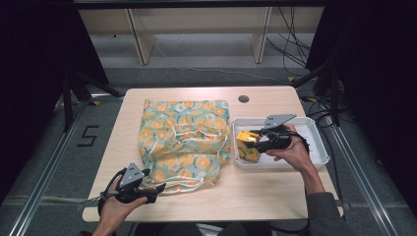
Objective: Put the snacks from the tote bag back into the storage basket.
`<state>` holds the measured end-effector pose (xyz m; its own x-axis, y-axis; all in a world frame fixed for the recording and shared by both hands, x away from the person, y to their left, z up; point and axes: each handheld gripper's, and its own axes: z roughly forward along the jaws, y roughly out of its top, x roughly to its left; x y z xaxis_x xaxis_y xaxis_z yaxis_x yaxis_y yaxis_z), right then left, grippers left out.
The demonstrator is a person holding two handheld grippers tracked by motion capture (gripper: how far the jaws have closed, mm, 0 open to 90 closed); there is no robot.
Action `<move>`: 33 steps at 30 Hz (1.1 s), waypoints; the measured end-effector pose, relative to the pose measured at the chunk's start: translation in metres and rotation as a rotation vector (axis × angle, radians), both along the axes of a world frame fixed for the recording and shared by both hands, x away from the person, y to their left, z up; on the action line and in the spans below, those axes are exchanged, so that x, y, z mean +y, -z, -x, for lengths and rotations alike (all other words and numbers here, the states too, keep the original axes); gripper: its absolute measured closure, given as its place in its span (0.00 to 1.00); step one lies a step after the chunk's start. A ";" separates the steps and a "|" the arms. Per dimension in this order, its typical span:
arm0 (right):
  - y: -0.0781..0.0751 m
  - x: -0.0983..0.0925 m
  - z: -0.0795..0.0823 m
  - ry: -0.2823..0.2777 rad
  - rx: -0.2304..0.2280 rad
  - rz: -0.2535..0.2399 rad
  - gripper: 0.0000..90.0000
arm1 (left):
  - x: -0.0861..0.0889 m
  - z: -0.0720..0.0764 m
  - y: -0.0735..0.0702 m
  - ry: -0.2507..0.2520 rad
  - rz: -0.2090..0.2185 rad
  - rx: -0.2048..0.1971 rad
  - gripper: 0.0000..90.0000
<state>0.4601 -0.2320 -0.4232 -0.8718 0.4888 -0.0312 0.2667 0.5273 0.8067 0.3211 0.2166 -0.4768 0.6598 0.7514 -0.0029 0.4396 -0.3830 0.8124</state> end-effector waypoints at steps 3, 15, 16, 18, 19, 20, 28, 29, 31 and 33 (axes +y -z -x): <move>0.001 0.000 0.000 -0.013 0.007 0.015 0.58 | -0.003 0.001 0.001 -0.024 0.042 0.007 0.24; 0.008 -0.002 -0.003 -0.021 0.011 0.015 0.58 | -0.002 0.000 0.001 -0.008 0.025 -0.008 0.25; 0.008 -0.002 -0.003 -0.021 0.011 0.015 0.58 | -0.002 0.000 0.001 -0.009 0.027 -0.007 0.25; 0.009 -0.004 -0.003 -0.016 0.009 0.015 0.58 | -0.003 0.001 0.001 -0.013 0.029 -0.004 0.25; 0.009 -0.003 -0.001 -0.017 0.027 0.007 0.57 | -0.002 0.001 0.001 -0.012 0.027 -0.006 0.25; 0.010 -0.005 -0.003 -0.036 0.013 0.012 0.57 | -0.003 0.000 0.001 -0.014 0.027 -0.010 0.25; 0.011 -0.010 0.000 -0.030 0.017 0.010 0.57 | -0.002 0.001 0.001 -0.023 0.034 0.001 0.25; 0.011 -0.011 0.001 -0.033 0.016 0.011 0.57 | 0.001 0.001 -0.001 -0.007 -0.017 0.000 0.25; 0.012 -0.012 0.002 -0.034 0.010 0.015 0.57 | -0.002 0.001 0.000 -0.018 0.023 -0.010 0.25; 0.012 -0.012 0.004 -0.032 0.021 0.015 0.57 | -0.002 0.002 0.000 -0.026 0.031 0.001 0.25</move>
